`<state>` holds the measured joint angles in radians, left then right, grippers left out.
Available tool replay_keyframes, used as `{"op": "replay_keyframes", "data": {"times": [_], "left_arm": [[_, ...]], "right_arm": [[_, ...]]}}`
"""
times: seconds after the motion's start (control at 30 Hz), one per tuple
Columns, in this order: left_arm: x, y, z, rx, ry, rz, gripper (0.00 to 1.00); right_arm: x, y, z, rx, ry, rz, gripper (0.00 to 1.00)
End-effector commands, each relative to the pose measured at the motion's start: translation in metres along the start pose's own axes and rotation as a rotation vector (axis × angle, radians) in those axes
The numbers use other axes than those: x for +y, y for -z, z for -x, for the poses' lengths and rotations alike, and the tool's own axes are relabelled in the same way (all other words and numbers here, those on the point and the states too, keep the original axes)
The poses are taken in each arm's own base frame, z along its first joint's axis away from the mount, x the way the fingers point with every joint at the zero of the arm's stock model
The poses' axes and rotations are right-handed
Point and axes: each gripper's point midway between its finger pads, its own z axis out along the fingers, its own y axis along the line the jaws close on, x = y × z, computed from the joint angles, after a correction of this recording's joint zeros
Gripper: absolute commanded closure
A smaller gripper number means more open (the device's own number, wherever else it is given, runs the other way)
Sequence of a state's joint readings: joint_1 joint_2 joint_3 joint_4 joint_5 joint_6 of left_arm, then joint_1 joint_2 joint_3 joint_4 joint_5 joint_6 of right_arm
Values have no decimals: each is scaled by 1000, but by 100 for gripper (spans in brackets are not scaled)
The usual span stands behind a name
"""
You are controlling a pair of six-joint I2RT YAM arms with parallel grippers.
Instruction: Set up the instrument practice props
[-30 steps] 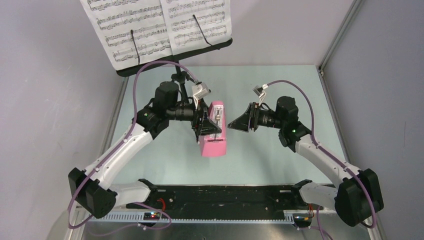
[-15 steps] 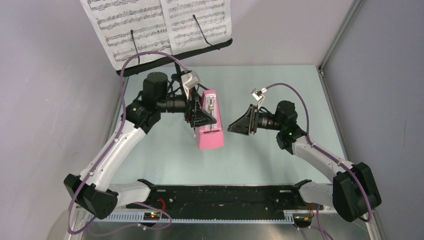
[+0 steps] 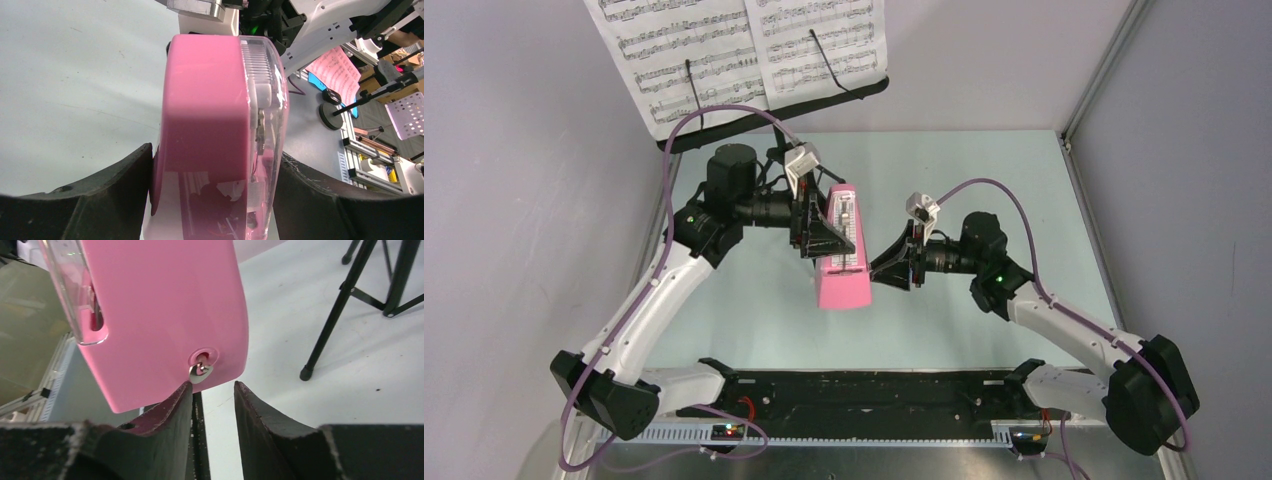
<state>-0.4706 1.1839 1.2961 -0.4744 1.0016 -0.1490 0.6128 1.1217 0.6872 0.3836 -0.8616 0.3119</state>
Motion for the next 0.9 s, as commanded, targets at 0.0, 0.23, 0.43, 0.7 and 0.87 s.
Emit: {"op": "replay_keyframes", "data": {"times": [0.0,0.23,0.43,0.7,0.87], "left_arm": [[-28,8,25,-58,-77,-80,100],[-23,6,24,-55,-71,-71,100],[-20,4,24,-50,-62,-69,100],[-21,2,22,-40,-51,-88,100],[-21,0,24,-36,-52,-97,100]], "right_arm": [[3,-6,31,-74,166,-40,58],[6,-11,35,-70,282,-110,42],[1,-12,43,-98,351,-197,61],[-1,-19,36,-34,405,-238,60],[10,-25,30,-19,426,-176,58]]}}
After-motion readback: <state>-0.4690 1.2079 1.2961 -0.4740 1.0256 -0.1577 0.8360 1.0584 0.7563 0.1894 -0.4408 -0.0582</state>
